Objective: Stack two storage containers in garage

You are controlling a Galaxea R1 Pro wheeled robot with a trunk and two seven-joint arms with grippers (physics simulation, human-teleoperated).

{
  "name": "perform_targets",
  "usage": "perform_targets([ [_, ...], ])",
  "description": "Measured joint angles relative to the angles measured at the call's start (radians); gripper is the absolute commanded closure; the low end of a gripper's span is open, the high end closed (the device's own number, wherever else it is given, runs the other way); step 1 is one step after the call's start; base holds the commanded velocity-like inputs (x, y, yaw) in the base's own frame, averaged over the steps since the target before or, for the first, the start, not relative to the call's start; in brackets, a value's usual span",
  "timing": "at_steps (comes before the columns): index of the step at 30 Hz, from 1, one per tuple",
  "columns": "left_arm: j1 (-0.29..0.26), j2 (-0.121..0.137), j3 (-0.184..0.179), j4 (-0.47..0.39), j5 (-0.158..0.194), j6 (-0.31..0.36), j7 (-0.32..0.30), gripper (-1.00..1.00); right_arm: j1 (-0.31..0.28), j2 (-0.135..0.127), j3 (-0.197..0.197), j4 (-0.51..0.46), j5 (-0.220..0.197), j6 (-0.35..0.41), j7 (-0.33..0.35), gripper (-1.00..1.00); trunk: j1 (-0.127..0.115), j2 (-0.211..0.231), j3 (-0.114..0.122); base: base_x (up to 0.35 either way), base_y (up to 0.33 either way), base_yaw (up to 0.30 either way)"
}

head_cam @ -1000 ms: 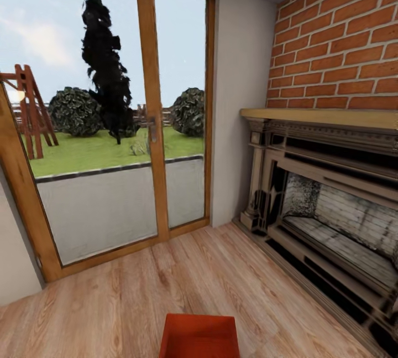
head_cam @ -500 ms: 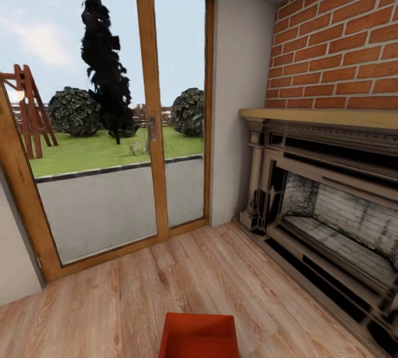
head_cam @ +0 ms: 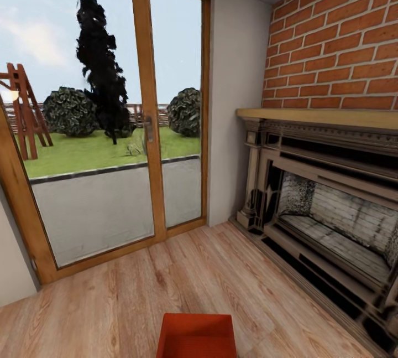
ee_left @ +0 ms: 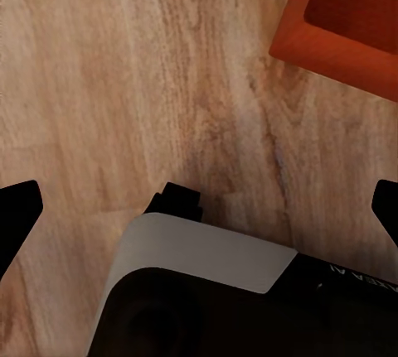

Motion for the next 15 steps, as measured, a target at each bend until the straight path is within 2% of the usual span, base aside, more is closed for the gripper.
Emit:
perform_targets([
  [15, 0.0, 0.008, -0.004, -0.004, -0.012, 0.0, 0.0, -1.0, 0.0, 0.003, 0.001, 0.0, 0.003, 0.003, 0.005, -1.0, 0.0, 0.0, -0.021, 0.0, 0.0, 0.0],
])
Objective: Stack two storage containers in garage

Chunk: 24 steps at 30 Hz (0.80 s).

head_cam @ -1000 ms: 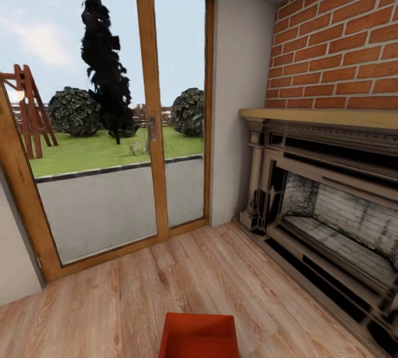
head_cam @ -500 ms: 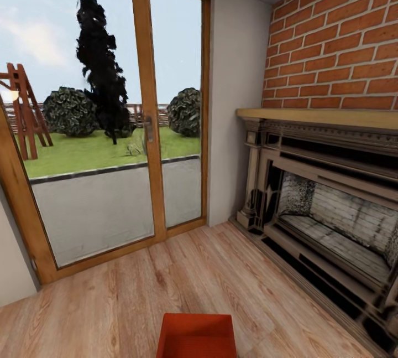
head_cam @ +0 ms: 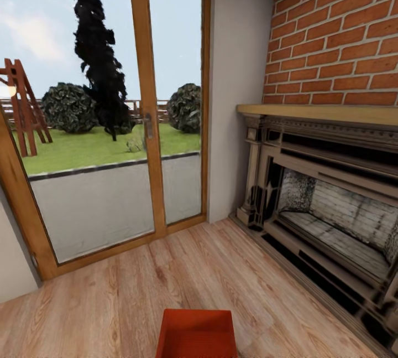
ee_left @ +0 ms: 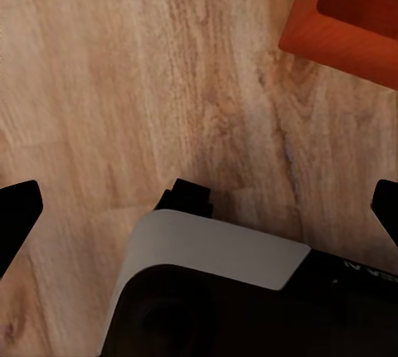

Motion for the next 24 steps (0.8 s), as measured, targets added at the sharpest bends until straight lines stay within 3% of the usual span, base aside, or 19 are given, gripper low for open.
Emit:
perform_targets([
  [24, 0.0, 0.002, -0.004, -0.002, -0.005, 0.0, 0.001, -1.0, 0.0, -0.002, -0.008, 0.0, -0.009, 0.003, 0.003, -1.0, 0.0, 0.0, -0.038, 0.0, 0.0, 0.0],
])
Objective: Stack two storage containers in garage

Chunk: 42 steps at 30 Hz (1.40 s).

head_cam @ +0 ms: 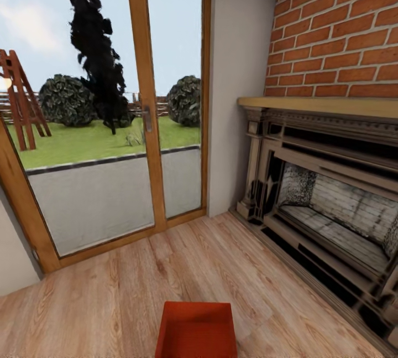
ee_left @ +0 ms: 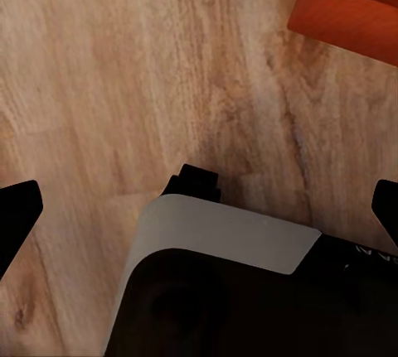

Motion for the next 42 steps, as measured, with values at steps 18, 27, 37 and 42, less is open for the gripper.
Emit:
perform_targets([
  [18, 0.0, -0.001, 0.0, 0.0, 0.0, 0.0, -0.001, -1.0, 0.0, 0.003, 0.004, 0.0, 0.001, 0.001, 0.0, -1.0, 0.0, 0.0, -0.028, 0.0, 0.0, 0.053],
  [27, 0.0, -0.001, 0.0, 0.0, 0.0, 0.0, 0.0, -1.0, 0.0, 0.002, -0.002, 0.0, -0.002, 0.0, 0.003, -1.0, 0.0, 0.0, -0.043, 0.0, 0.0, 0.076],
  [37, 0.0, -0.001, 0.0, 0.0, 0.0, 0.0, 0.0, -1.0, 0.0, 0.0, -0.009, 0.0, -0.007, 0.0, 0.001, -1.0, 0.0, 0.0, -0.058, 0.0, 0.0, 0.076],
  [42, 0.0, -0.001, 0.0, 0.0, 0.0, 0.0, 0.0, -1.0, 0.0, 0.0, -0.01, 0.0, -0.007, 0.0, 0.001, -1.0, 0.0, 0.0, -0.066, 0.0, 0.0, 0.074],
])
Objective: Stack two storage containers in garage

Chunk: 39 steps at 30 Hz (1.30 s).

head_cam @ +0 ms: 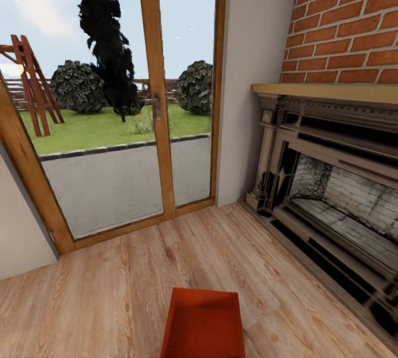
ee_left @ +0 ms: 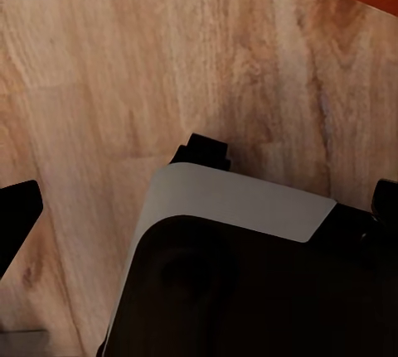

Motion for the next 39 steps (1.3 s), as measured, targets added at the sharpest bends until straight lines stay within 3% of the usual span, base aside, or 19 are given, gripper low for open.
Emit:
perform_targets([
  [17, 0.0, -0.003, 0.004, 0.0, 0.006, 0.0, 0.0, -1.0, 0.0, 0.0, -0.002, 0.0, -0.001, 0.0, 0.0, -1.0, 0.0, 0.0, -0.027, 0.0, 0.0, 0.01],
  [39, 0.0, -0.005, 0.004, 0.004, 0.011, 0.001, 0.0, -1.0, 0.0, 0.001, -0.001, 0.001, -0.007, -0.001, -0.003, -1.0, 0.0, 0.0, -0.054, 0.0, 0.0, -0.183],
])
